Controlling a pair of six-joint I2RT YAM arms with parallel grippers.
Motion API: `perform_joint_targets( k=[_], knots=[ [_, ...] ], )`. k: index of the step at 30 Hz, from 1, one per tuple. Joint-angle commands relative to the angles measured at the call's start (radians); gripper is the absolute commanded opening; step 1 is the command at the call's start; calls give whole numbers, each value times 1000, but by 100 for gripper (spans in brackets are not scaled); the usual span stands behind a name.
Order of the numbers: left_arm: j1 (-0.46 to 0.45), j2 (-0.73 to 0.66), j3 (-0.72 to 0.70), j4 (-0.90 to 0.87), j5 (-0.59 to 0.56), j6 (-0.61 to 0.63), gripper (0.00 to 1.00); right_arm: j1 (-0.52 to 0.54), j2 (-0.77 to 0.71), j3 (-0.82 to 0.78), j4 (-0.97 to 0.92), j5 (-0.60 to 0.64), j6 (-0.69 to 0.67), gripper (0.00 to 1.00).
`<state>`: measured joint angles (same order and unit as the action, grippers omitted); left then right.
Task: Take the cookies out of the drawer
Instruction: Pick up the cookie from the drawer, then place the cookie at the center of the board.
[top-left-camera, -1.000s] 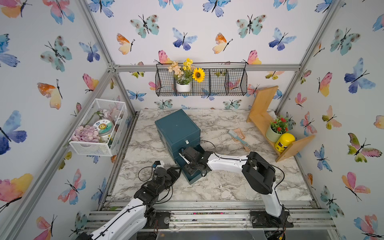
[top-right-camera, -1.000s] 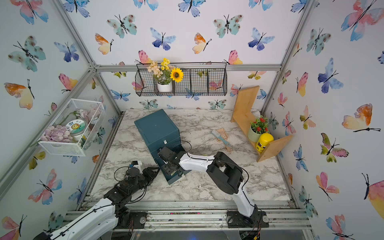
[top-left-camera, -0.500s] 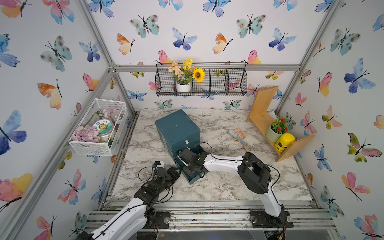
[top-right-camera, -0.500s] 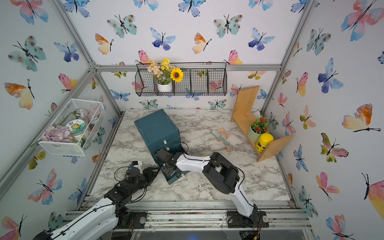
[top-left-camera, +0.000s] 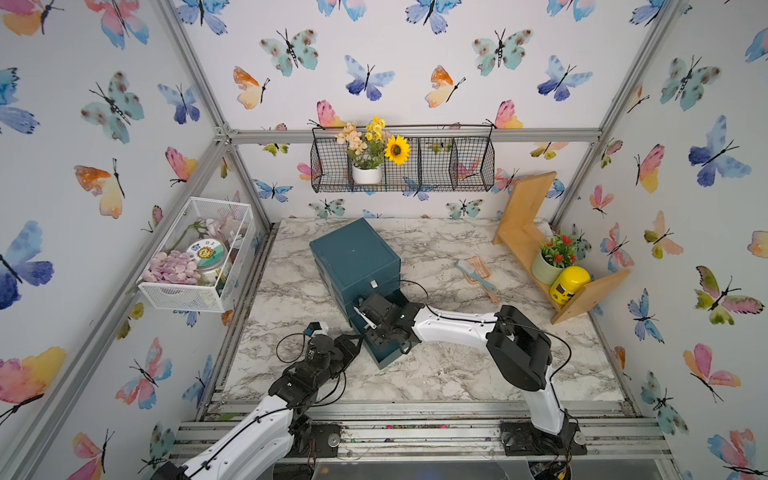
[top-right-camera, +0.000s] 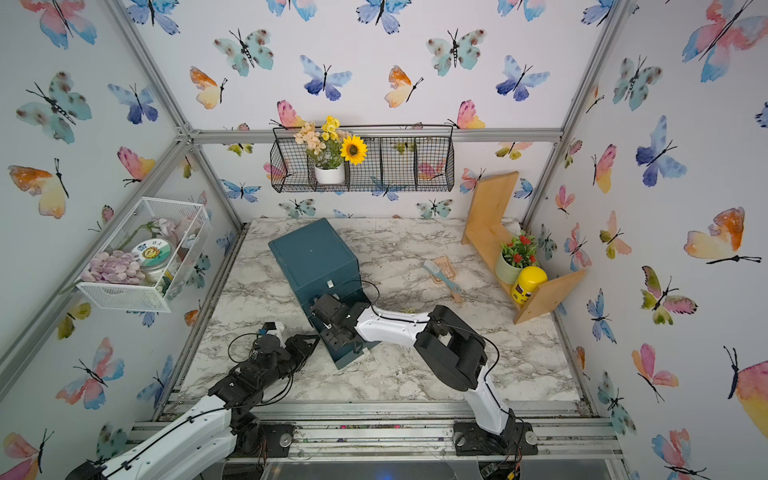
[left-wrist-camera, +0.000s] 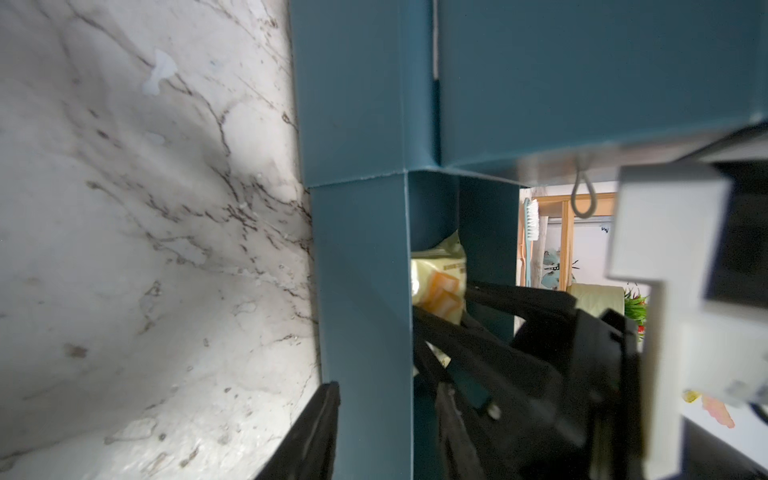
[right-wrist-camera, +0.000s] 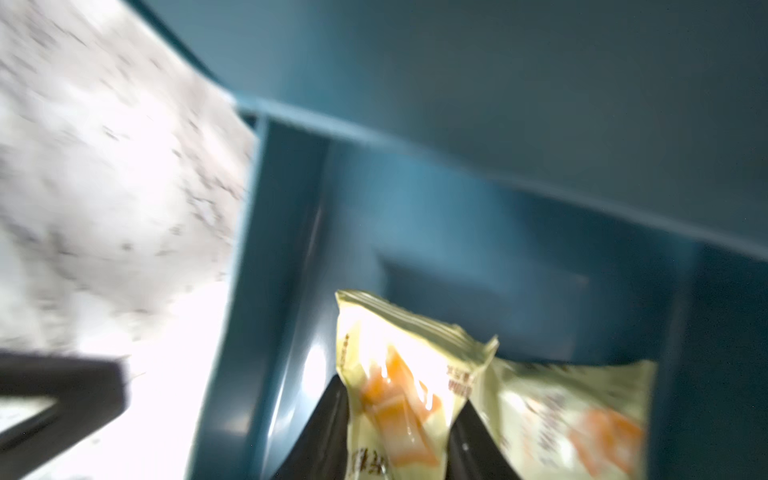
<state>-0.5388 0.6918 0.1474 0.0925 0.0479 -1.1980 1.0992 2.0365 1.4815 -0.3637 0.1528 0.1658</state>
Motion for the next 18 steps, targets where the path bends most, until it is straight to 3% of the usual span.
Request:
perform_joint_targets(
  k=[1, 11, 18],
  knots=[
    [-6, -28, 16, -27, -40, 4, 44, 1, -79, -28, 45, -24, 16, 32],
    [-5, -47, 18, -25, -47, 5, 44, 1, -234, -122, 56, -17, 58, 30],
    [-6, -12, 28, 10, -33, 19, 44, -2, -363, -198, -15, 86, 66, 30]
  ],
)
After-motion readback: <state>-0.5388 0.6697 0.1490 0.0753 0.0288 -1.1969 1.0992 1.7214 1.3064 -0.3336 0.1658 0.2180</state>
